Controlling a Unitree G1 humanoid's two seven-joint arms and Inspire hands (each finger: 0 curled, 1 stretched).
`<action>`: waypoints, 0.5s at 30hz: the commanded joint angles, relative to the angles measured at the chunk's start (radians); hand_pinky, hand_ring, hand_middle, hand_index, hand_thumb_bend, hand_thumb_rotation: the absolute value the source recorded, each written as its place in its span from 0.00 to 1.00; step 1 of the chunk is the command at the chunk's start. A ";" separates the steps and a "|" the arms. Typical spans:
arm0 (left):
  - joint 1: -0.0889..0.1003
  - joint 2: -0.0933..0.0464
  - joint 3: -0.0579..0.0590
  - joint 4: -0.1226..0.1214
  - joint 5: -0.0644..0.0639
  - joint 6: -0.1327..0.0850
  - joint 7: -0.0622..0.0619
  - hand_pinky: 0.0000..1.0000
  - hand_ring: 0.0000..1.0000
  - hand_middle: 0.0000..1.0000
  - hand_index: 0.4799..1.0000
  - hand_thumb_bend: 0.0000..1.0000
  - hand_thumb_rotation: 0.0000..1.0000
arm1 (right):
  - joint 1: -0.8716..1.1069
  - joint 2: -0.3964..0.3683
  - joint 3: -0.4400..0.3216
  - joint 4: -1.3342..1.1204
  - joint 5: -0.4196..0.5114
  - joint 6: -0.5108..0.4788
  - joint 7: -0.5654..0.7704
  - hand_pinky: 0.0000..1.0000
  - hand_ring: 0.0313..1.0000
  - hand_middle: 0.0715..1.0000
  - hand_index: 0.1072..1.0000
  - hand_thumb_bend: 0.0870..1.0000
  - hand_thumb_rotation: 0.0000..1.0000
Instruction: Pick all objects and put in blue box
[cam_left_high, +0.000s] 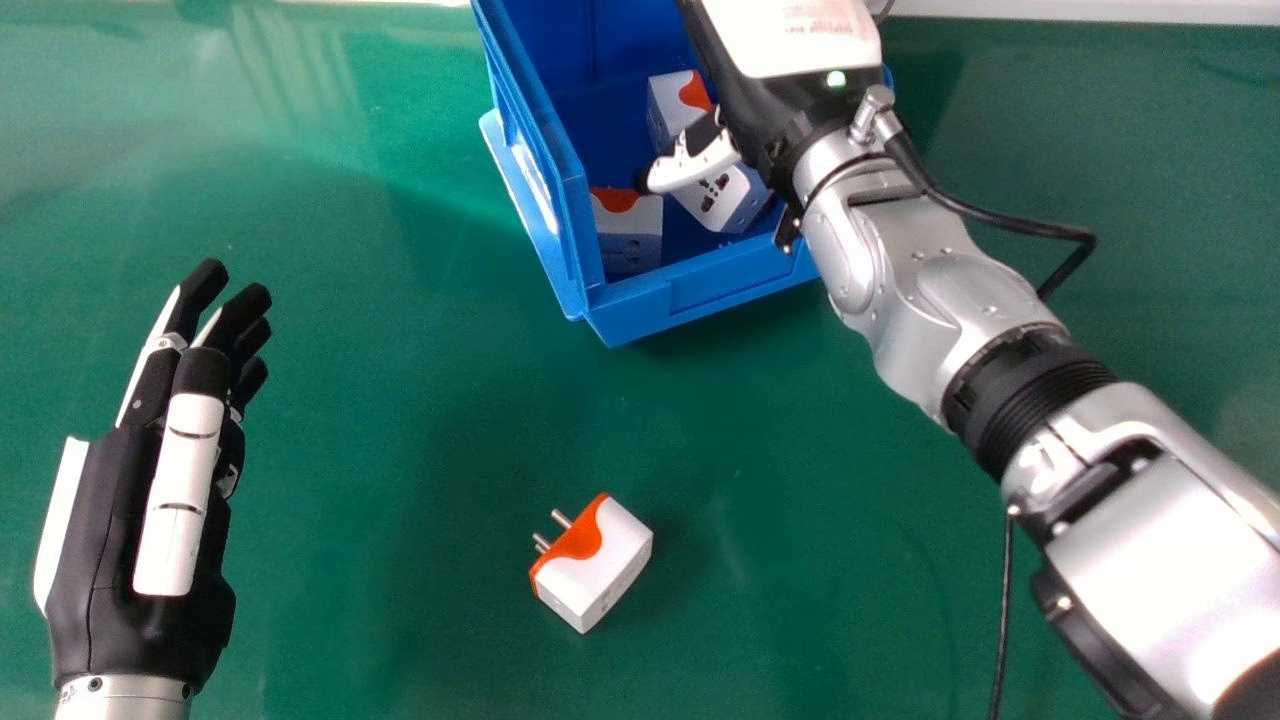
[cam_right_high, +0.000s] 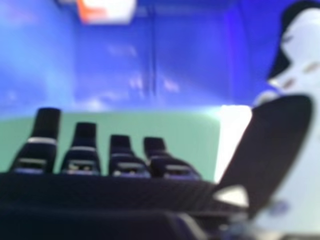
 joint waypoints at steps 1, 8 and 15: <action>0.010 0.002 -0.002 -0.027 -0.001 -0.006 -0.002 0.96 0.93 0.90 0.84 0.65 0.79 | 0.030 -0.044 -0.014 -0.137 -0.019 0.023 0.014 0.78 0.89 0.94 0.91 0.72 0.19; 0.017 -0.004 -0.015 -0.060 -0.005 0.033 0.015 0.96 0.93 0.89 0.83 0.67 0.79 | 0.175 -0.133 -0.057 -0.557 -0.067 0.137 0.160 0.74 0.87 0.92 0.90 0.72 0.17; 0.019 -0.012 -0.026 -0.101 -0.007 0.078 0.036 0.93 0.89 0.86 0.76 0.70 0.74 | 0.400 -0.201 -0.115 -0.960 -0.105 0.166 0.253 0.67 0.83 0.89 0.85 0.73 0.17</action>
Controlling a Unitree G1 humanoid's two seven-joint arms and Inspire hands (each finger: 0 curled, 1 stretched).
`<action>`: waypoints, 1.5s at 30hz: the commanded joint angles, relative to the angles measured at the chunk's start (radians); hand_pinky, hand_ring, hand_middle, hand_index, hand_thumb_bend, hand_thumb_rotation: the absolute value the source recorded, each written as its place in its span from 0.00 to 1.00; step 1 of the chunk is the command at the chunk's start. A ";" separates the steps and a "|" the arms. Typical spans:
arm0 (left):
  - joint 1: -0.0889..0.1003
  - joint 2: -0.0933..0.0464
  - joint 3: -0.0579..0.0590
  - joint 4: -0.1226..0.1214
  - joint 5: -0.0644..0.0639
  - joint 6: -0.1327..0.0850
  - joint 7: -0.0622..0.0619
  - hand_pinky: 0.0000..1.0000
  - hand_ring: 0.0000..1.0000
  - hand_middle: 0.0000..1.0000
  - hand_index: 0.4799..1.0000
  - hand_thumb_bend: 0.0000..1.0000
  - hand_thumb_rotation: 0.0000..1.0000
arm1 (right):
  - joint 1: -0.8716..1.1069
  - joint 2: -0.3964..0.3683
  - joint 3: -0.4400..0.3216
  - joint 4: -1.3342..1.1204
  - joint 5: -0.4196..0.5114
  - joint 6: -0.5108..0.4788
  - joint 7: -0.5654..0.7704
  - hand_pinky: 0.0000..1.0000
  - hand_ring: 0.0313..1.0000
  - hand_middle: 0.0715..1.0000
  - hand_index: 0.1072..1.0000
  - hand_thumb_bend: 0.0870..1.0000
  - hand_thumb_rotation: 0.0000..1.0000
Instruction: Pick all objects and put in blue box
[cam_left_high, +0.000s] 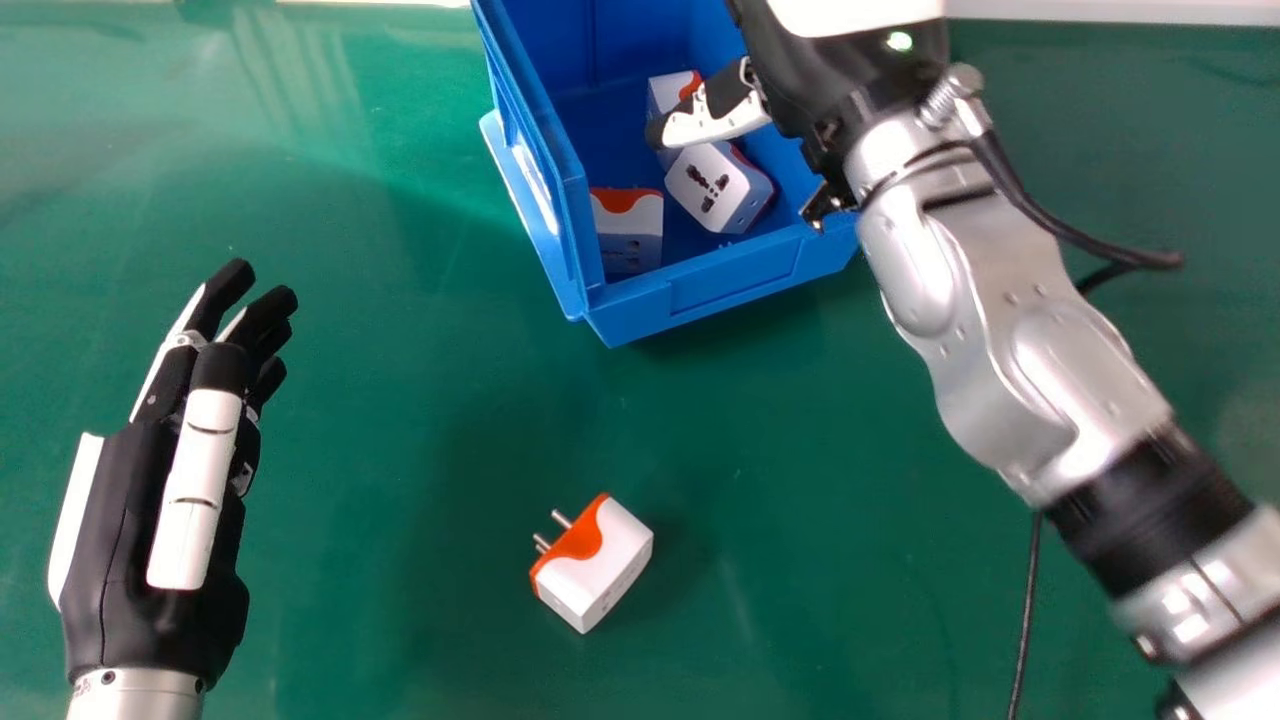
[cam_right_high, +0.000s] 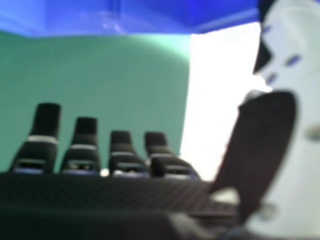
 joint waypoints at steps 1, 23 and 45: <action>0.008 -0.001 -0.003 -0.032 -0.005 0.003 0.002 0.93 0.89 0.86 0.76 0.70 0.74 | 0.080 -0.024 -0.043 -0.144 0.002 -0.015 0.020 0.67 0.83 0.89 0.85 0.73 0.18; 0.036 -0.008 -0.011 -0.070 0.007 0.028 0.018 0.94 0.90 0.87 0.77 0.68 0.74 | 0.859 -0.101 -0.232 -0.575 0.127 -0.456 -0.034 0.69 0.87 0.92 0.89 0.60 0.32; 0.024 -0.014 -0.003 -0.060 -0.005 0.024 0.015 0.94 0.89 0.86 0.76 0.69 0.73 | 0.891 -0.125 -0.192 -0.389 0.114 -0.704 0.043 0.62 0.78 0.84 0.79 0.69 0.28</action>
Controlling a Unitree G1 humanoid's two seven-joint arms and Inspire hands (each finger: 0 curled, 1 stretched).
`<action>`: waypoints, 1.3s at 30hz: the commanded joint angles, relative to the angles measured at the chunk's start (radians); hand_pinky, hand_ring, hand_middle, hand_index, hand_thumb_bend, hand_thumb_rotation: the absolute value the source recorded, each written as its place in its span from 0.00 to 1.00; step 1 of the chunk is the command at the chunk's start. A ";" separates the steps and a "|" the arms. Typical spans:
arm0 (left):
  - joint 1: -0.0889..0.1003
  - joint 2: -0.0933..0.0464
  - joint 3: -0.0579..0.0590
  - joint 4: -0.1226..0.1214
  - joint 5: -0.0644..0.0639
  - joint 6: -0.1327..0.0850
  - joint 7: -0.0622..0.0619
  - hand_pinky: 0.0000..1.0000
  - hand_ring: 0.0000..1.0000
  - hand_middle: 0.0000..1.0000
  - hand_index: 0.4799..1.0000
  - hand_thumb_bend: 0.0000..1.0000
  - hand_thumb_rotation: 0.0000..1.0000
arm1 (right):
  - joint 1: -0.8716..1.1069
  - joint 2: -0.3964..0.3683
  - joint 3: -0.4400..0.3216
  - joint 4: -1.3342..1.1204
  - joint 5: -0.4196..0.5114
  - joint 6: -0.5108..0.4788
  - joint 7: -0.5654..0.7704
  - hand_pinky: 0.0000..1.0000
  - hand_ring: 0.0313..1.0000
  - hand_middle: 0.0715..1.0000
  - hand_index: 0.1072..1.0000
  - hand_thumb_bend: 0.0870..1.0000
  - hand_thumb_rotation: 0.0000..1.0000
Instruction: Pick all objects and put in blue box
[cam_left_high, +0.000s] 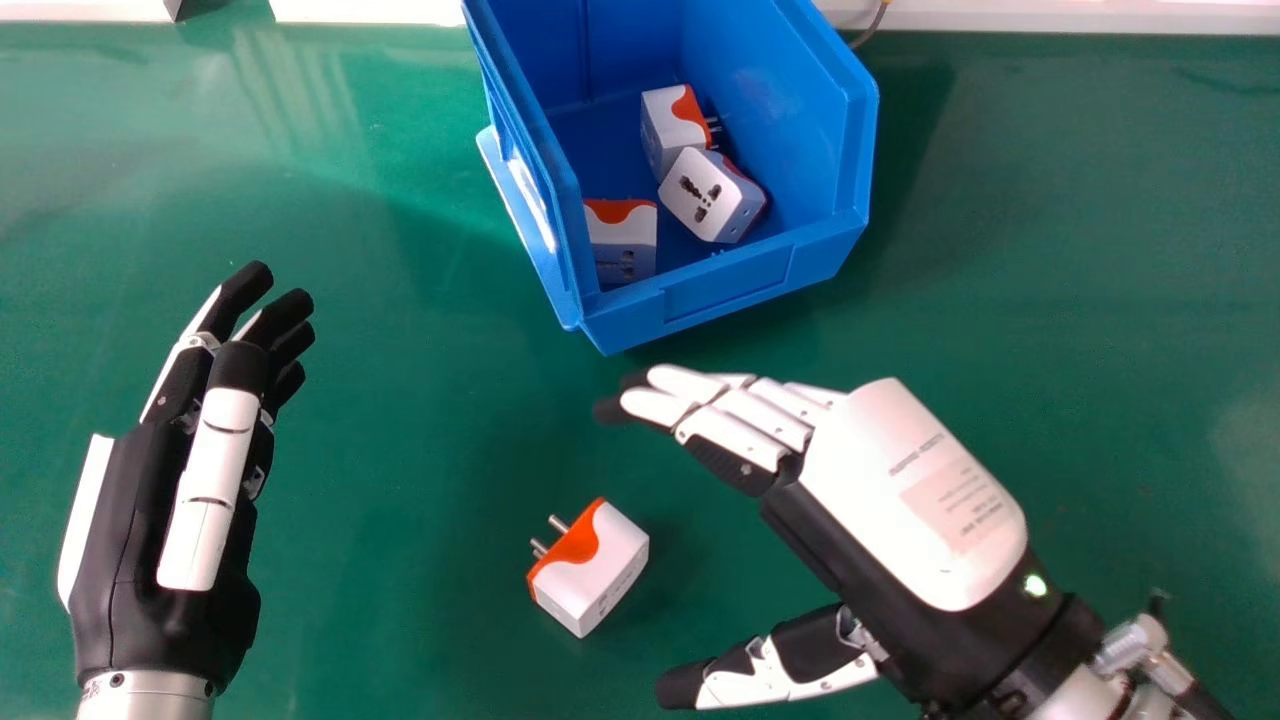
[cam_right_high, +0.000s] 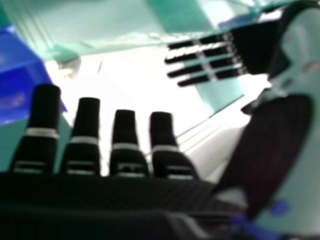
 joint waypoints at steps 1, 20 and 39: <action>-0.004 -0.001 0.006 -0.009 -0.004 -0.016 0.002 0.94 0.89 0.86 0.76 0.70 0.72 | -0.016 0.007 0.013 0.002 -0.008 -0.005 0.024 0.62 0.78 0.84 0.79 0.70 0.29; -0.048 0.012 0.019 0.044 -0.014 -0.027 -0.024 0.94 0.90 0.86 0.76 0.71 0.72 | -0.199 0.082 0.137 0.288 -0.038 -0.057 0.025 0.64 0.79 0.83 0.79 0.64 0.29; -0.060 0.025 0.033 0.056 0.004 -0.044 -0.045 0.94 0.91 0.87 0.79 0.70 0.74 | -0.331 0.180 0.164 0.454 -0.109 0.008 -0.127 0.54 0.68 0.71 0.69 0.68 0.10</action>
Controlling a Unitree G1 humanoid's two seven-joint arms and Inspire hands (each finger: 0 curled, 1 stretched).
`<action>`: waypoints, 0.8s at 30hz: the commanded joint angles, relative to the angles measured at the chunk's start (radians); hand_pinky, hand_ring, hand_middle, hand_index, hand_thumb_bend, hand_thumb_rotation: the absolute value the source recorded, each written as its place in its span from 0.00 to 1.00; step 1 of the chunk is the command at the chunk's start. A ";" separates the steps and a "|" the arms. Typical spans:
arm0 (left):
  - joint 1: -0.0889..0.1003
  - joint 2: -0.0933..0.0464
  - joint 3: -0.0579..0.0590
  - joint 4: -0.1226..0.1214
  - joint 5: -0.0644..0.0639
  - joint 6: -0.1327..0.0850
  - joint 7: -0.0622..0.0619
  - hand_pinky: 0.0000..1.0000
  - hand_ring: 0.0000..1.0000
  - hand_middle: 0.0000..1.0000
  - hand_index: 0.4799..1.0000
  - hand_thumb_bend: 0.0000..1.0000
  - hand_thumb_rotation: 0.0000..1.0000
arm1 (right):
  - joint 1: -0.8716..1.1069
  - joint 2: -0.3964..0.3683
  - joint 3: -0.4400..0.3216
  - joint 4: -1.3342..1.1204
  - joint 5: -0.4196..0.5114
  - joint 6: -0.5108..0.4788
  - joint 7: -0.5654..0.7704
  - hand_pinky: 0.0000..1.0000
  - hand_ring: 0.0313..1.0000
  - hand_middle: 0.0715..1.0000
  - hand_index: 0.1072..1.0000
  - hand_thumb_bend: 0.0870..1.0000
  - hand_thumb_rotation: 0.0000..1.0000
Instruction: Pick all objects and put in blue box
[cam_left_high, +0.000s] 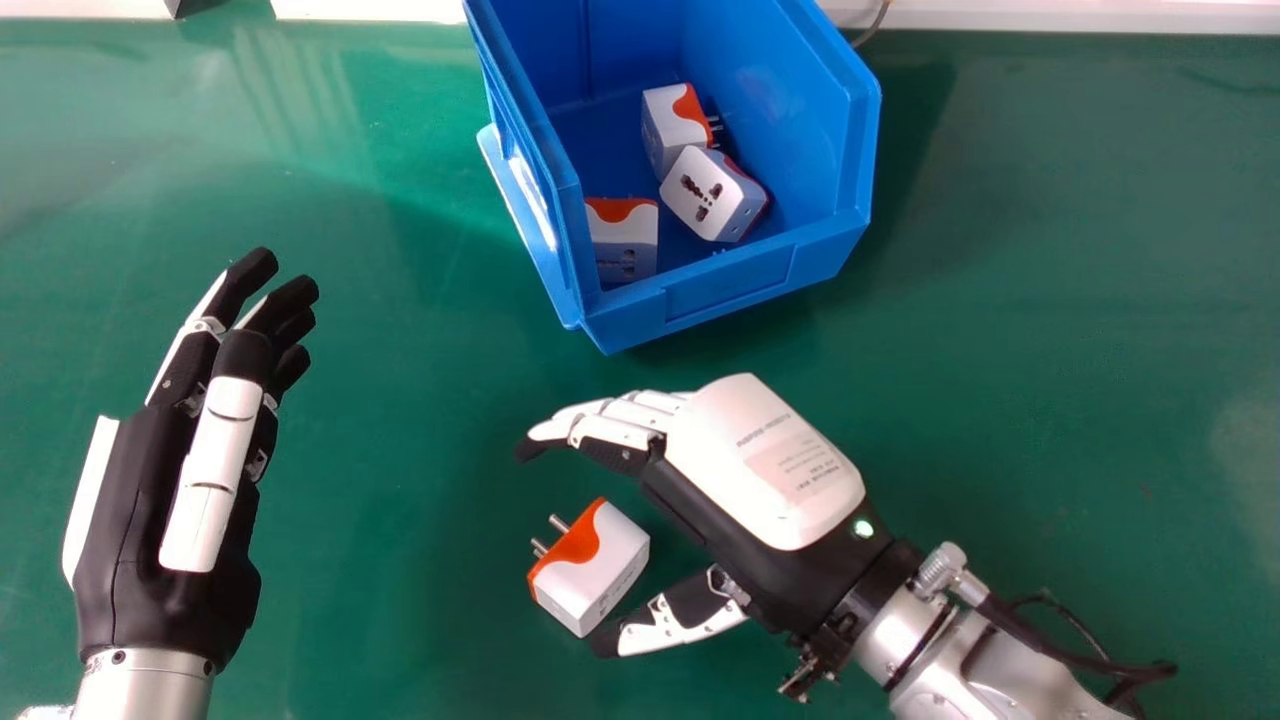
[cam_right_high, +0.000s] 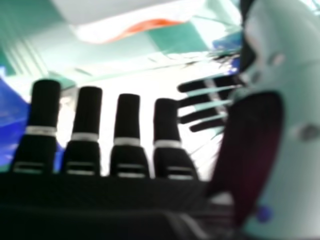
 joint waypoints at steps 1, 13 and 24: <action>0.003 0.009 0.007 -0.021 0.001 -0.022 -0.001 0.94 0.91 0.87 0.79 0.70 0.75 | -0.026 0.010 0.001 0.000 0.003 0.007 -0.025 0.54 0.67 0.71 0.68 0.68 0.09; 0.013 0.010 0.003 -0.026 0.003 -0.029 -0.002 0.95 0.92 0.88 0.81 0.69 0.76 | -0.050 0.021 0.027 0.047 0.005 0.063 -0.010 0.54 0.67 0.70 0.68 0.76 0.07; 0.010 0.019 0.005 -0.010 -0.002 -0.051 -0.016 0.95 0.93 0.89 0.84 0.68 0.77 | -0.073 0.020 0.061 0.072 0.013 0.111 0.066 0.54 0.67 0.70 0.68 0.79 0.08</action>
